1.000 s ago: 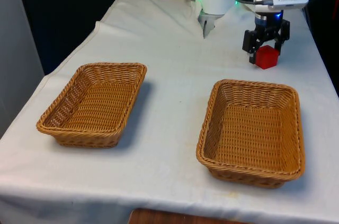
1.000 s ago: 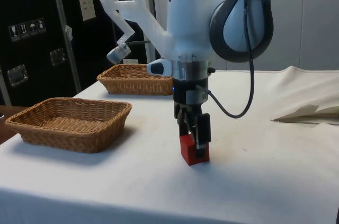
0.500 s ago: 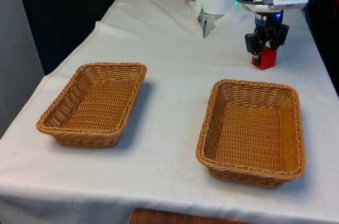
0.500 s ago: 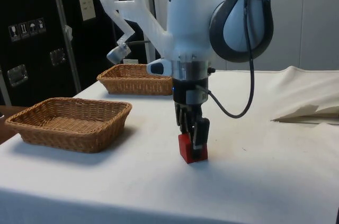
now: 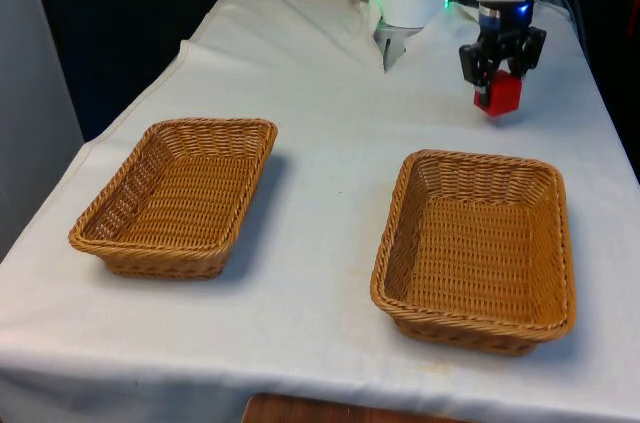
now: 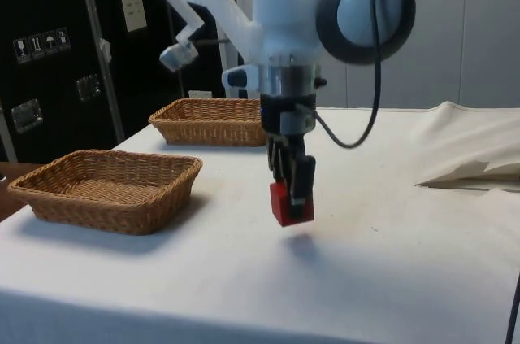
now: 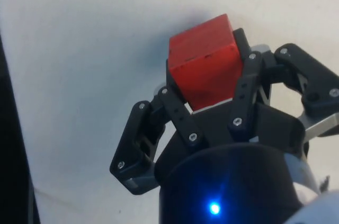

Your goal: Pick up the red cube and place it into the right basket.

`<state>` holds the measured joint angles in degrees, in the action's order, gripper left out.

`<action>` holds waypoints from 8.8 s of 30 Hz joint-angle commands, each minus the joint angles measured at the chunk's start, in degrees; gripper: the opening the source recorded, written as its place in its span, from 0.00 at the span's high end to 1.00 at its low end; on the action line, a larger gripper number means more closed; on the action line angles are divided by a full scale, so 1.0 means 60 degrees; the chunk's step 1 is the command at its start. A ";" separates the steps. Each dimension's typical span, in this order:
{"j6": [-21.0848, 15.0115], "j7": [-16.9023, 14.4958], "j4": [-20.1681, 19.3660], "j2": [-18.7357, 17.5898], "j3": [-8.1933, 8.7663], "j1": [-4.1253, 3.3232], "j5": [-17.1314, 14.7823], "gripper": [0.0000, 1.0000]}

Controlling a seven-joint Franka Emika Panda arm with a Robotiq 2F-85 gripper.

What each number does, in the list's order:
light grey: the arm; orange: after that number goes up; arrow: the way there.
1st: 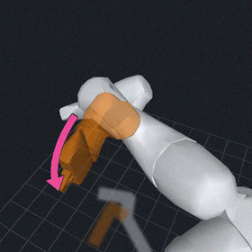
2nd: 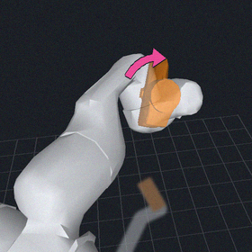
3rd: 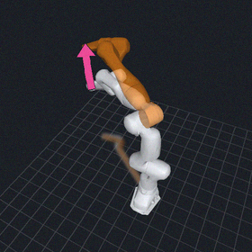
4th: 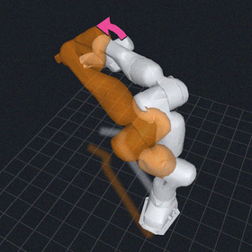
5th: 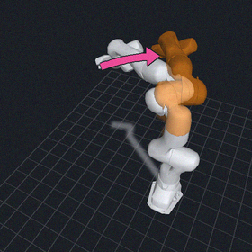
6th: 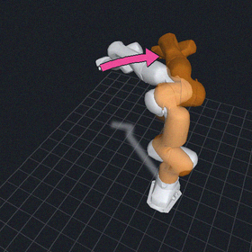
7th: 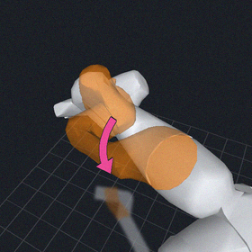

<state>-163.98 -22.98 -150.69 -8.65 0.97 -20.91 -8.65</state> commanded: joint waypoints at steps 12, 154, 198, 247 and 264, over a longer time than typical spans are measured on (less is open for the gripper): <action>0.1060 0.0057 -0.0019 0.1041 0.0315 0.0076 0.0000 0.99; 0.4813 -0.1308 0.5481 -0.1442 0.5443 0.0592 0.0296 0.99; 0.4240 -0.2540 0.7066 -0.3762 0.5911 0.1098 -0.2731 0.99; 0.4402 -0.2874 0.9339 -0.6713 0.6494 0.1471 -0.5290 0.40; 0.4641 -0.2788 0.9196 -0.6388 0.6751 0.1337 -0.5223 0.00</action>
<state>-136.94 -40.05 -94.71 -48.30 40.74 -12.38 -40.39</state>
